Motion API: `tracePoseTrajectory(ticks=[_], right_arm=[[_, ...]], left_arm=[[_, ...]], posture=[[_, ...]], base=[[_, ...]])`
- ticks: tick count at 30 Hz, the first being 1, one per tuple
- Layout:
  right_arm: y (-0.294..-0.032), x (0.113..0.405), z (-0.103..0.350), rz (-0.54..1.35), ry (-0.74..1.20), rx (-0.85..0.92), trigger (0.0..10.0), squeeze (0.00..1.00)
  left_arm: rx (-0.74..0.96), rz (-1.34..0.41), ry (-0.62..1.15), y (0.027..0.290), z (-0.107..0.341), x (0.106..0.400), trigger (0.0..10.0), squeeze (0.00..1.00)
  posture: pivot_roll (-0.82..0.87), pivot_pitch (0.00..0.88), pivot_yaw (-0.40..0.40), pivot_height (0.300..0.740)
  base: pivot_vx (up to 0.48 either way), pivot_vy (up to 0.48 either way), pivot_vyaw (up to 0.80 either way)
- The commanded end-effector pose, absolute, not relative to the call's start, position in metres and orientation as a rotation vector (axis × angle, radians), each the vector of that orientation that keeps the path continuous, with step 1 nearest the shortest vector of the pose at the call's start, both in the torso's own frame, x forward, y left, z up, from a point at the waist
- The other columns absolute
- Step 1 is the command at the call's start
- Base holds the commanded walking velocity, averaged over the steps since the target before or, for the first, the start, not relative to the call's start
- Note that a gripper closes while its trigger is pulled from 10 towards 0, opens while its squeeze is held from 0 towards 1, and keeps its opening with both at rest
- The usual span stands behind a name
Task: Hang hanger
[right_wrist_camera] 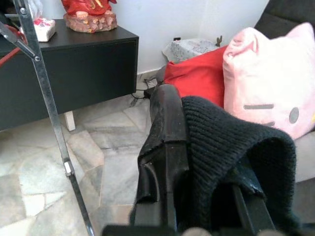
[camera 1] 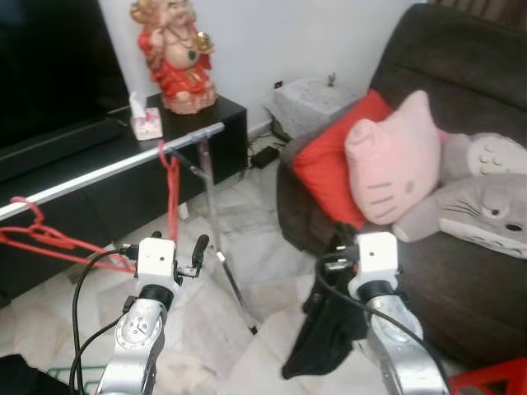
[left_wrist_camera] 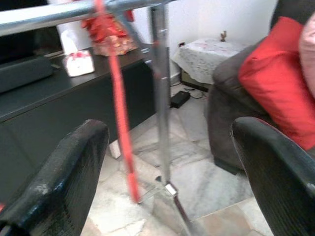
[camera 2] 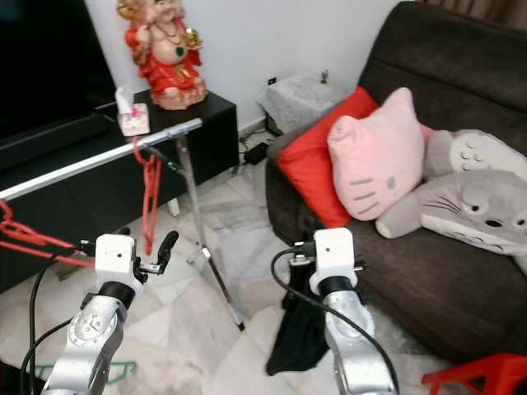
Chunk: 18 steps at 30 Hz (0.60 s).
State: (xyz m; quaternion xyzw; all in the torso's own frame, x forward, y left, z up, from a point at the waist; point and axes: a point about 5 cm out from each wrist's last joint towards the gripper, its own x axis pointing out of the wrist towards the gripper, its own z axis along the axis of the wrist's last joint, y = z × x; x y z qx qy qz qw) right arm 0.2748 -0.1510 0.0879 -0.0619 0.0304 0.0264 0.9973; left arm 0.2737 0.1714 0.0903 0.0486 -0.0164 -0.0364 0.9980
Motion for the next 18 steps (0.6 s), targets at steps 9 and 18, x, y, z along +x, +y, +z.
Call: tracePoseTrajectory(ticks=[9, 18], right_arm=[[-0.146, 0.277, 0.094, 0.06, 0.032, -0.109, 10.0, 0.0], [-0.187, 0.276, 0.089, -0.114, 0.064, -0.158, 10.0, 0.0]], left_arm=[[0.106, -0.081, -0.037, 0.174, 0.093, 0.274, 10.0, 0.0], [0.098, -0.133, -0.056, 0.166, 0.095, 0.273, 10.0, 0.0]], posture=[[-0.08, 0.0, -0.003, 0.74], [-0.08, 0.0, -0.004, 0.74]], base=[[0.0, 0.373, 0.0], [0.0, 0.0, 0.0]])
